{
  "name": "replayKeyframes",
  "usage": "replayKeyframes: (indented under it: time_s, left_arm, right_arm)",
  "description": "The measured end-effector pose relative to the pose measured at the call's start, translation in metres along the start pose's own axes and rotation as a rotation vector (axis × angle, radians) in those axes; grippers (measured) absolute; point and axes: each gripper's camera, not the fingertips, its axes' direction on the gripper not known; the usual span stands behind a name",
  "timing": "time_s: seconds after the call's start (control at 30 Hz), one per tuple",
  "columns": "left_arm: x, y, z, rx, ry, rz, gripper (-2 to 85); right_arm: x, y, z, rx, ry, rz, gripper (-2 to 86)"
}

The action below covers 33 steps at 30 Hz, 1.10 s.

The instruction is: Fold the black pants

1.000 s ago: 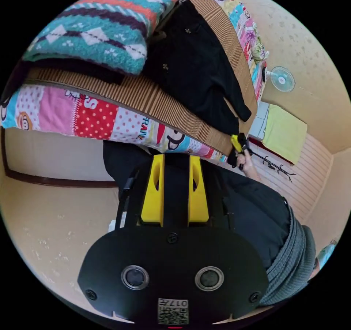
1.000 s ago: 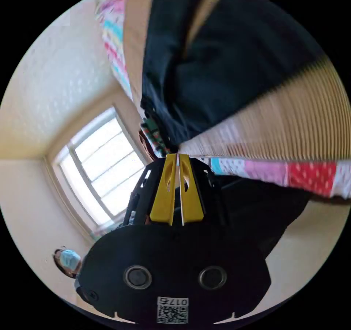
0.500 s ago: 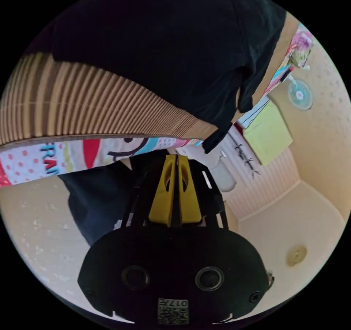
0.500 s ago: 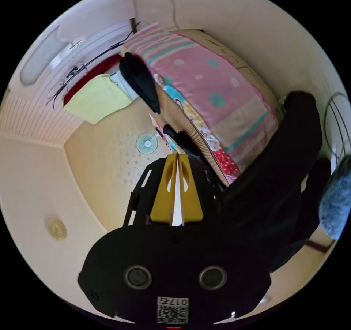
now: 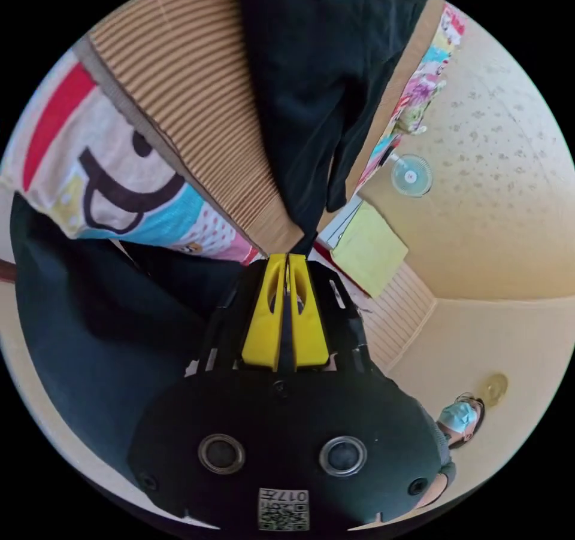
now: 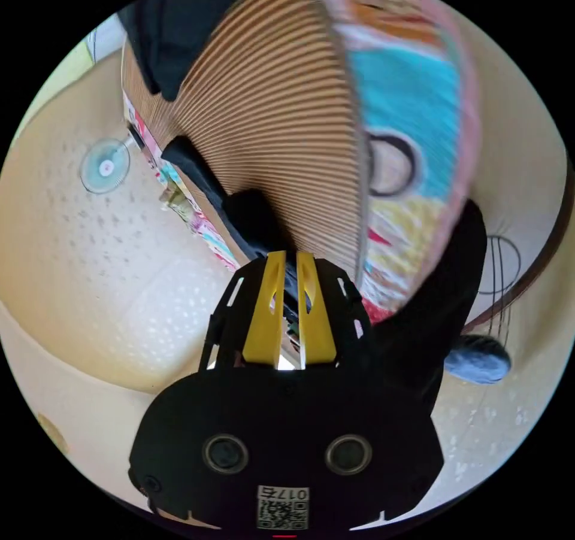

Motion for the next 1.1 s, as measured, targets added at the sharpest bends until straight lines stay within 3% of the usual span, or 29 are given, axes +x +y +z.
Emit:
replayKeyframes:
  time_s: [0.13,0.2,0.27,0.37,0.5,0.57,0.63,0.7,0.77,0.9,1.0,1.1]
  left_arm:
    - [-0.009,0.047,-0.040,0.273,0.089,0.043,-0.9]
    - [-0.027,0.080,-0.047,0.428,0.257,0.044,-0.9]
    - [-0.040,0.098,-0.041,0.469,0.342,0.038,-0.8]
    - [-0.040,0.106,-0.034,0.391,0.232,0.025,-0.5]
    - [-0.019,0.099,-0.032,0.262,-0.020,0.050,3.0]
    - [-0.017,0.098,-0.033,0.266,-0.080,0.015,6.1]
    - [-0.019,0.100,-0.034,0.290,-0.084,-0.012,7.8]
    - [-0.022,0.104,-0.033,0.308,-0.056,-0.012,8.3]
    - [-0.021,0.105,-0.031,0.292,-0.104,-0.010,8.6]
    - [-0.017,0.094,-0.024,0.231,-0.229,0.011,11.3]
    - [-0.025,0.076,-0.031,0.238,-0.218,-0.020,12.5]
    - [-0.031,0.054,-0.051,0.317,-0.172,-0.045,12.6]
  right_arm:
    - [-0.087,-0.049,0.012,0.021,0.074,-0.093,9.9]
    - [-0.138,-0.071,0.027,-0.007,0.243,-0.180,12.2]
    - [-0.164,-0.084,0.046,-0.081,0.391,-0.230,13.3]
    - [-0.184,-0.092,0.079,-0.203,0.624,-0.319,12.8]
    - [-0.182,-0.084,0.093,-0.300,0.814,-0.404,4.7]
    - [-0.179,-0.080,0.082,-0.393,0.687,-0.491,3.6]
    - [-0.172,-0.078,0.051,-0.441,0.396,-0.547,3.1]
    - [-0.151,-0.075,-0.019,-0.325,-0.076,-0.581,2.8]
    - [-0.119,-0.073,-0.072,-0.156,-0.222,-0.509,2.7]
    - [-0.024,-0.065,-0.142,0.069,-0.210,-0.187,3.0]
    - [0.022,-0.045,-0.165,0.169,-0.177,0.016,3.9]
    - [0.047,-0.014,-0.174,0.332,-0.354,0.081,6.2]
